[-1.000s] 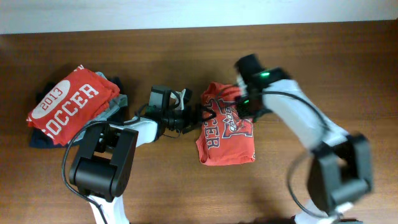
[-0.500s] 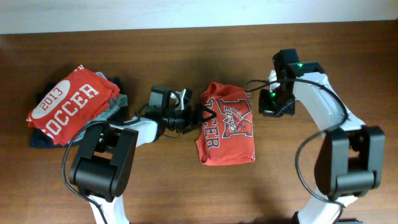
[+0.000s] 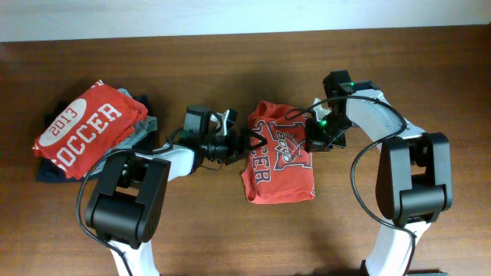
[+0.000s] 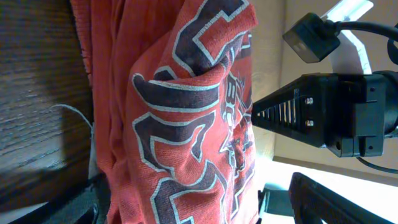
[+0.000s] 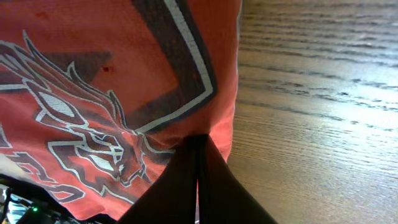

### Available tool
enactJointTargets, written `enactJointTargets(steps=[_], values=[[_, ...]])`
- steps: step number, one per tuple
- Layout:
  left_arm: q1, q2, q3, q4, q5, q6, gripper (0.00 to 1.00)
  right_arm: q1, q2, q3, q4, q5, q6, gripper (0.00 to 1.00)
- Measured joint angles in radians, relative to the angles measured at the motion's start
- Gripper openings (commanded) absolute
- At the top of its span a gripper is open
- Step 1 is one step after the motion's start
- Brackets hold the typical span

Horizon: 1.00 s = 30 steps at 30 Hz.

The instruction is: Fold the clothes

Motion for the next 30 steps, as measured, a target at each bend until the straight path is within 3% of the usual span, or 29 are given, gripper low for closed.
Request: enactJointTargets(steps=[3,5,23,28,30], values=[[0.0,0.0,0.0,0.0,0.0,0.0,0.93,0.0,0.0,0.0,0.007,-0.002,-0.001,0.04],[0.0,0.0,0.0,0.0,0.0,0.0,0.99,0.0,0.0,-0.001,0.014,-0.002,-0.001,0.04],[-0.08,0.01,0.023,0.026,-0.017,-0.001,0.97,0.0,0.0,-0.019,0.027,0.017,-0.001,0.04],[-0.087,0.02,0.021,0.028,-0.052,-0.006,0.56,0.0,0.0,-0.02,0.026,0.017,0.0,0.04],[-0.089,0.031,0.021,0.032,-0.073,-0.003,0.47,0.0,0.0,-0.021,0.026,0.018,-0.001,0.04]])
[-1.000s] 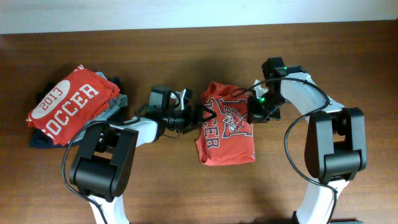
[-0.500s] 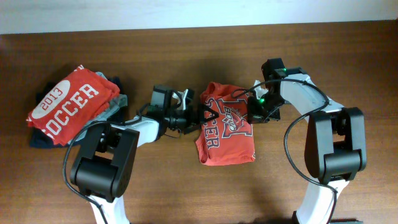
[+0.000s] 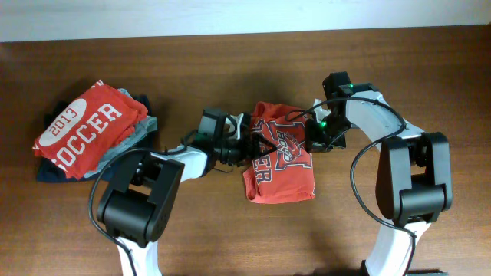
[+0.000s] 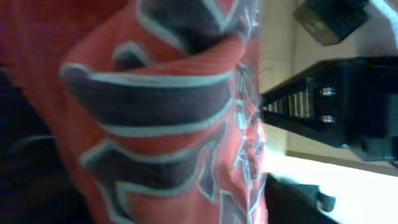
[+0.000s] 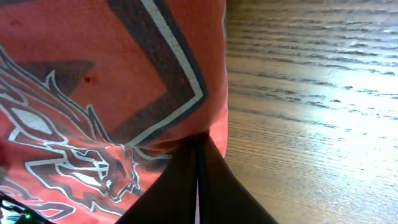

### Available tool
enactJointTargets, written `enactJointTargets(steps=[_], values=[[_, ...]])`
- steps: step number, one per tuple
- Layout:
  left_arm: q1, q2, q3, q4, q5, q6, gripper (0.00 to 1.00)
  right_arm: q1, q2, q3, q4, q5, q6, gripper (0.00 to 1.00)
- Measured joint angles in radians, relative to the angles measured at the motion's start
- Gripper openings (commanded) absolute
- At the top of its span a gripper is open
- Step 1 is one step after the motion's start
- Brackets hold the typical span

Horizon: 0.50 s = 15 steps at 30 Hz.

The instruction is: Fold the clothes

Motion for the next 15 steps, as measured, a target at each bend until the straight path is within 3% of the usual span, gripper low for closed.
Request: enactJointTargets(steps=[3,10,11,13,15], values=[[-0.002,0.01,-0.006,0.013,-0.023,-0.005,0.31,0.0,0.0,0.0,0.0,0.0,0.001,0.04],[-0.011,0.039,-0.026,0.143,-0.034,-0.008,0.26,0.0,0.0,-0.002,-0.002,0.004,0.0,0.04],[-0.013,0.04,-0.028,0.161,-0.032,-0.008,0.33,0.0,0.0,-0.002,-0.003,0.007,0.0,0.04],[-0.017,0.043,-0.029,0.186,-0.029,-0.004,0.64,0.0,0.0,-0.002,-0.003,0.01,0.0,0.04],[-0.025,0.044,-0.029,0.203,-0.014,0.002,0.65,0.0,0.0,-0.002,-0.003,0.01,0.0,0.04]])
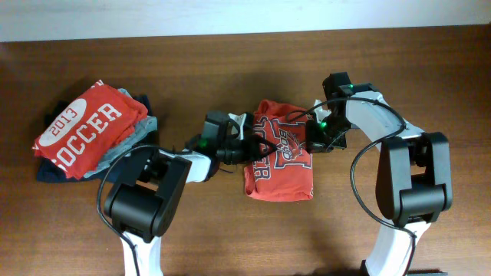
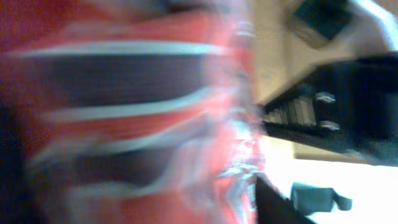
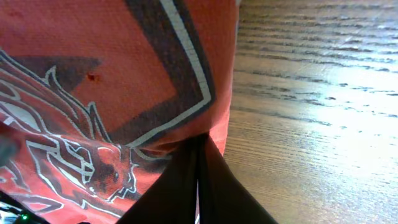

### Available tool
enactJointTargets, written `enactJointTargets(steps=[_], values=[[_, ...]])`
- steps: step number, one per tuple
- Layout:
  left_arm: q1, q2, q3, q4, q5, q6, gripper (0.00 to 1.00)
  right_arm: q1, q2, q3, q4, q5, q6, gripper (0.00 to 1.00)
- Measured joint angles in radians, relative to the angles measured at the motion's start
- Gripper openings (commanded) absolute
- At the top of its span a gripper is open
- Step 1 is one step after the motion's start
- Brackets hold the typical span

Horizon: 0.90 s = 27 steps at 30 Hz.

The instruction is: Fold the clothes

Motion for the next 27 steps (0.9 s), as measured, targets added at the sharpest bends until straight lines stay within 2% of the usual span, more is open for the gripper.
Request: enactJointTargets(steps=[1,5,9,21,27], values=[[-0.006,-0.002,0.003,0.006,0.006,0.0,0.64,0.0,0.0,0.0,0.0,0.0,-0.001,0.04],[-0.02,-0.003,0.003,0.004,0.003,0.003,0.39,0.0,0.0,0.0,-0.001,0.0,0.0,0.04],[-0.021,0.005,0.001,-0.004,-0.003,0.004,0.0,0.0,0.0,0.0,0.0,0.0,0.0,0.04],[0.021,-0.004,0.0,-0.022,0.021,0.004,0.01,-0.012,-0.001,0.0,-0.032,0.0,-0.027,0.04],[0.141,-0.166,-0.008,-0.151,-0.033,0.003,0.01,-0.062,-0.085,0.006,-0.079,0.001,-0.031,0.04]])
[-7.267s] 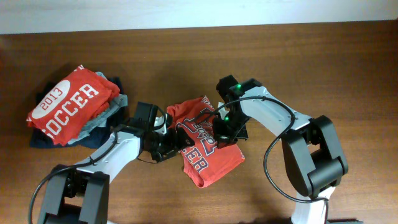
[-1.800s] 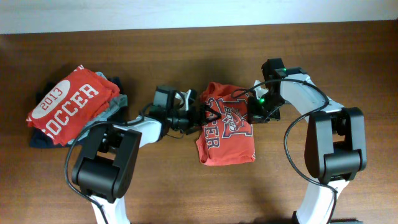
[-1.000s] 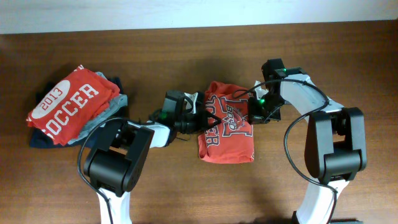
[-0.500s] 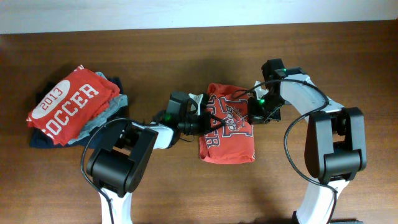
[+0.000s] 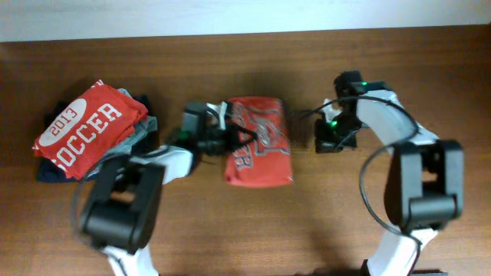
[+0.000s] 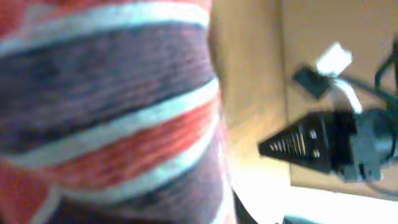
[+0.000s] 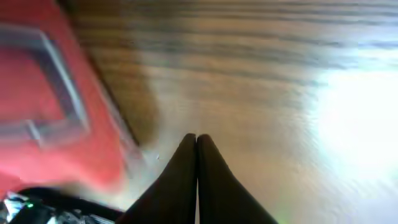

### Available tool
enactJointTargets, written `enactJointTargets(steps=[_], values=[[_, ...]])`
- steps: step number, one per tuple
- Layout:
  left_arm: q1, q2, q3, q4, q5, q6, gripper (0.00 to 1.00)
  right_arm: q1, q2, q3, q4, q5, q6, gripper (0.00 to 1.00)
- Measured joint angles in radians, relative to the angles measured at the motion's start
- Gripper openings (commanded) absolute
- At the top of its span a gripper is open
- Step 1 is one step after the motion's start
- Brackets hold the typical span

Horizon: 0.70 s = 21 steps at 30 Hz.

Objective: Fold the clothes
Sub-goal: 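Carry the folded red shirt left with the left gripper onto the stack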

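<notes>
A folded red shirt point(image 5: 259, 144) with a dark printed logo lies mid-table. My left gripper point(image 5: 242, 139) sits on its left edge, shut on the cloth. The left wrist view is filled with blurred red and dark fabric point(image 6: 112, 93), which hides the jaws. My right gripper point(image 5: 321, 142) rests on bare wood a short way right of the shirt. In the right wrist view its fingers point(image 7: 197, 139) are pressed together with nothing between them, and the shirt point(image 7: 43, 118) lies off to the left.
A pile of clothes, a red "2013 SOCCER" shirt point(image 5: 86, 129) on grey and navy garments, lies at the left of the wooden table point(image 5: 230, 222). A pale wall edge point(image 5: 230, 15) runs along the back.
The red shirt has shifted left and slightly toward the back with my left gripper. My right gripper has let go of the shirt's right edge and now sits apart from it on the wood.
At first both grippers pinched the red shirt, left at its left edge and right at its right edge. Over the following moments the left arm pressed in and the shirt became more compact. Now the right gripper is off the shirt, and the shirt lies further left.
</notes>
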Motion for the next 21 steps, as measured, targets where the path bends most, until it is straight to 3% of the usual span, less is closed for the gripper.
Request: enactJointTargets(steps=[6,12,21], values=[[0.039,-0.295,-0.002,-0.131,-0.16,-0.02,0.01,-0.011,-0.183,0.023,0.0,0.0,-0.002,0.04],[0.091,-0.562,-0.002,-0.229,-0.288,-0.035,0.01,-0.011,-0.243,0.028,-0.012,0.0,-0.002,0.04],[0.325,-0.664,-0.002,-0.32,-0.411,-0.044,0.01,-0.011,-0.243,0.027,-0.032,-0.001,-0.002,0.04]])
